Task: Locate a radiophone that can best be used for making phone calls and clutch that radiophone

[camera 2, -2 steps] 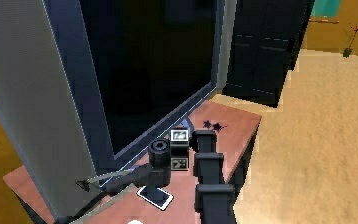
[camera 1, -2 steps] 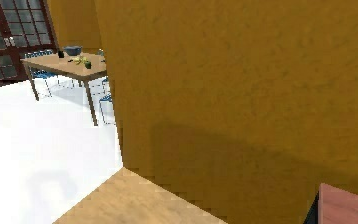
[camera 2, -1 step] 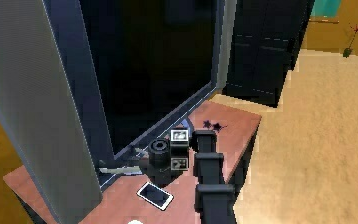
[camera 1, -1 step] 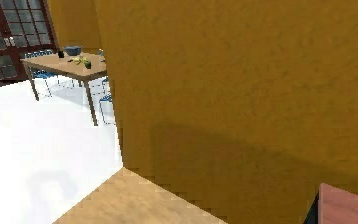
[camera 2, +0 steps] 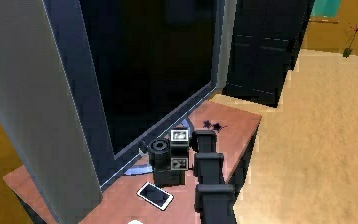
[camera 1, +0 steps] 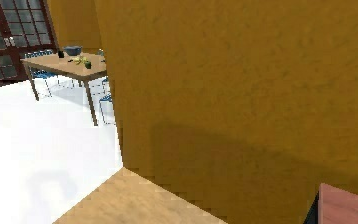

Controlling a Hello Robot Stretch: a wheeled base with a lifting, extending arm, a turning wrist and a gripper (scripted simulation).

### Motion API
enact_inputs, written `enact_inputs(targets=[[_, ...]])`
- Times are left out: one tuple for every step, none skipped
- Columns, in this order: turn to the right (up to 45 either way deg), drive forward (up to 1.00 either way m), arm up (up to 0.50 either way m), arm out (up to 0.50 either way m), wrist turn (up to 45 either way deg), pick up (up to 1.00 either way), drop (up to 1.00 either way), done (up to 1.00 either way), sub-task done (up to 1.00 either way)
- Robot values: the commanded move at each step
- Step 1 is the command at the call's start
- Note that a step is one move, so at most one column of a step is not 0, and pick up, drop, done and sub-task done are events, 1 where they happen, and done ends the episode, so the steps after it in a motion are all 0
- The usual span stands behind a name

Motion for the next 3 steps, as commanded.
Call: enact_inputs(targets=[[0.0,0.0,-0.3,0.0,0.0,0.0,0.0,0.0,0.0],[0.0,0.0,0.0,0.0,0.0,1.0,0.0,0.0,0.0],[0.0,0.0,0.1,0.0,0.0,0.0,0.0,0.0,0.0]])
